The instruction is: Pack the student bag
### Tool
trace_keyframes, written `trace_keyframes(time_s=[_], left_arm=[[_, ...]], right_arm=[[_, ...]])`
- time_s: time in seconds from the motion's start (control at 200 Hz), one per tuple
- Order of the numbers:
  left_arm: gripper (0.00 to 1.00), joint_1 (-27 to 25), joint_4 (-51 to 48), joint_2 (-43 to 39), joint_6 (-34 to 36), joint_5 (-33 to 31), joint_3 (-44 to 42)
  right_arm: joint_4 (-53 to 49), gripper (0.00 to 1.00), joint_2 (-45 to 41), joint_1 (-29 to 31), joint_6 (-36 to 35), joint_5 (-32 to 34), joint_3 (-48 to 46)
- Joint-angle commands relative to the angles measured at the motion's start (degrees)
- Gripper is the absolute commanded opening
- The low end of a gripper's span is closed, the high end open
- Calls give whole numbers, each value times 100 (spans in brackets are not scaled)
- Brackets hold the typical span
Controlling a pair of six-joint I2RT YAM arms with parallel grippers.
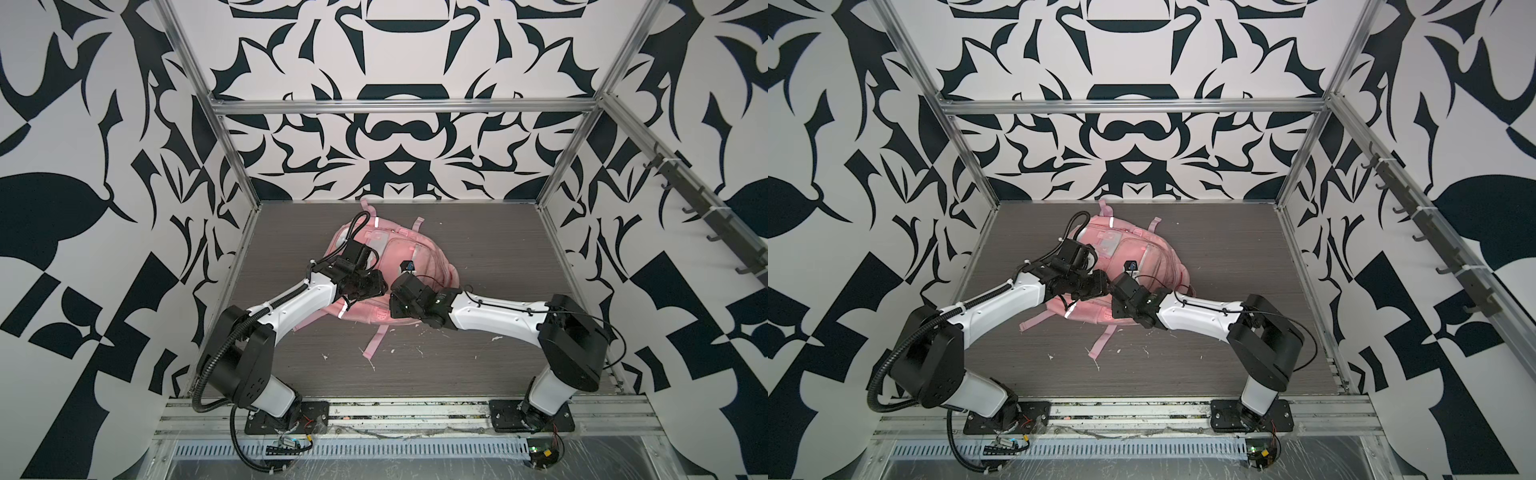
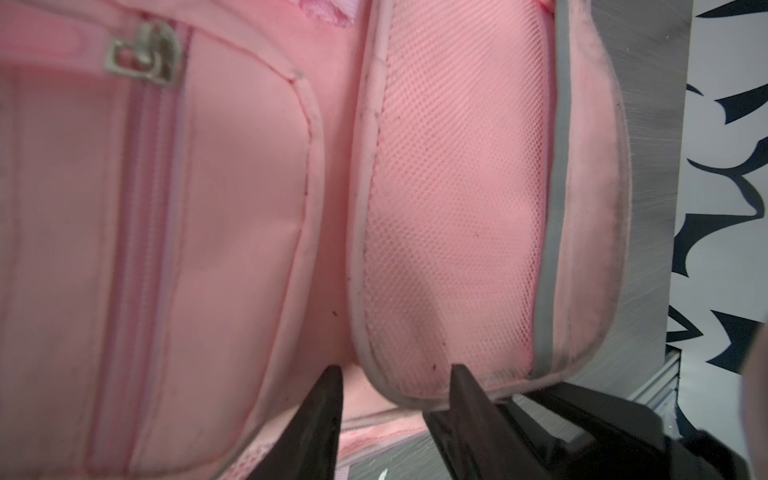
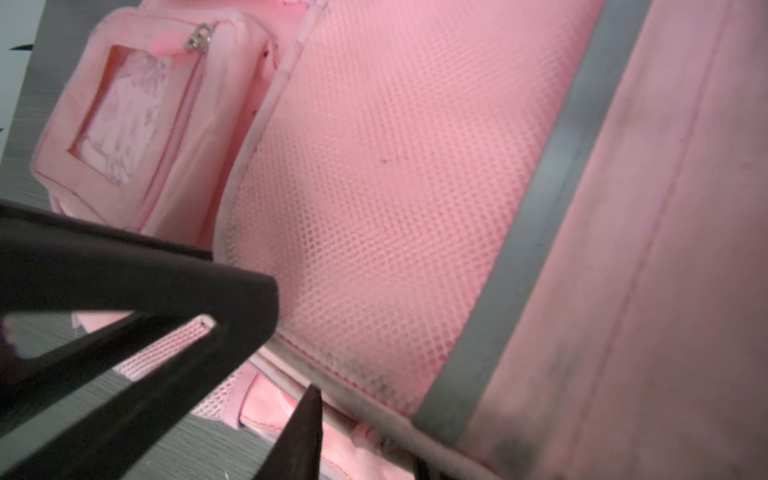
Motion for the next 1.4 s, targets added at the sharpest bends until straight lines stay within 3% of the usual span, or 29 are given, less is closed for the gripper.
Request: trace_keyframes(time_s=[0.0, 0.33, 0.535, 0.7, 0.96, 1.125, 1.395], left_arm=[[45, 11, 92, -127, -124, 72, -111], [45, 12, 185, -56, -247, 263, -164], [46, 7, 437, 62, -461, 385, -287], [39, 12, 591, 199, -576, 449, -262], [0, 239, 255, 16, -290, 164, -73], [0, 577, 143, -133, -151, 211, -234], [0, 928, 56, -407, 9, 237, -462]], right_arm=[[-44, 32, 24, -17, 46, 276, 258], [-55, 12, -338, 28, 135, 254, -154], [-145, 0, -384, 57, -83, -330, -152], [-270, 0, -236, 110, -379, -765, 105], [-683, 0, -530, 83, -704, -889, -55], [-1076, 0, -943, -245, -923, -859, -457], [-1462, 0, -1533, -1311, -1428, -935, -989]])
